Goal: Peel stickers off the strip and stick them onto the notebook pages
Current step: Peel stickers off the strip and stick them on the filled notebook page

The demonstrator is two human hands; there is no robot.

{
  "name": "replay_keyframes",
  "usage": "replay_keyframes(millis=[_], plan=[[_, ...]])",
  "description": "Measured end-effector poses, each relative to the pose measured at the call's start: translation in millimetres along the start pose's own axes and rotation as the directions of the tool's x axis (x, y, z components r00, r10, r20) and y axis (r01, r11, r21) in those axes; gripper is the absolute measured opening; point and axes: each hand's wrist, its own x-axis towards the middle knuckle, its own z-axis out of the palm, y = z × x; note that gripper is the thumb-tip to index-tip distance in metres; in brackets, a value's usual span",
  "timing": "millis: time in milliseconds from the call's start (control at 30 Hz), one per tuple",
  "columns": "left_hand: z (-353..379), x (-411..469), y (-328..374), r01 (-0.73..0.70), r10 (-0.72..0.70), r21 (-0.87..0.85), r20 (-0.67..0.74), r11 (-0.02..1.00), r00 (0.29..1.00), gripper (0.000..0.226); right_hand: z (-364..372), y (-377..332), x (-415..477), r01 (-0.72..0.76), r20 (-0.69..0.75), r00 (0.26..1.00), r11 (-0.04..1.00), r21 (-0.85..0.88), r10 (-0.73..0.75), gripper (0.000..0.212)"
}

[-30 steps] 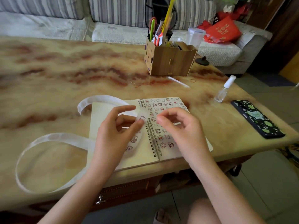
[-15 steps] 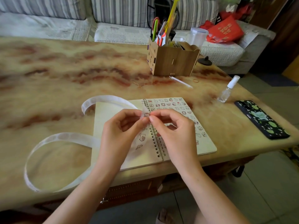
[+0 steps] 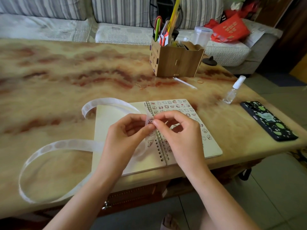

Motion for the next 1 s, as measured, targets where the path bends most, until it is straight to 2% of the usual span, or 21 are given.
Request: replay_keyframes(millis=[333,633,767,1000], plan=[[-2,0,3,0.066,-0.065,0.007,-0.091,0.998,0.994,0.02,3,9,-2,0.267,-0.004,0.961,0.935,-0.234,-0.276,0.007],[-2,0,1,0.087,-0.085,0.01,-0.136,0.996,0.987,0.021,4,14,-2,0.366,0.006,0.924,0.88,-0.304,-0.382,0.007],[-2,1,0,0.083,-0.078,0.032,-0.135,0.996,0.988,0.02,5,15,0,0.372,0.021,0.923,0.878,-0.3,-0.384,0.007],[-2,-1,2,0.03,-0.027,0.043,-0.058,0.999,0.998,0.018,-1,10,0,0.252,0.056,0.968,0.95,-0.182,-0.246,0.007]])
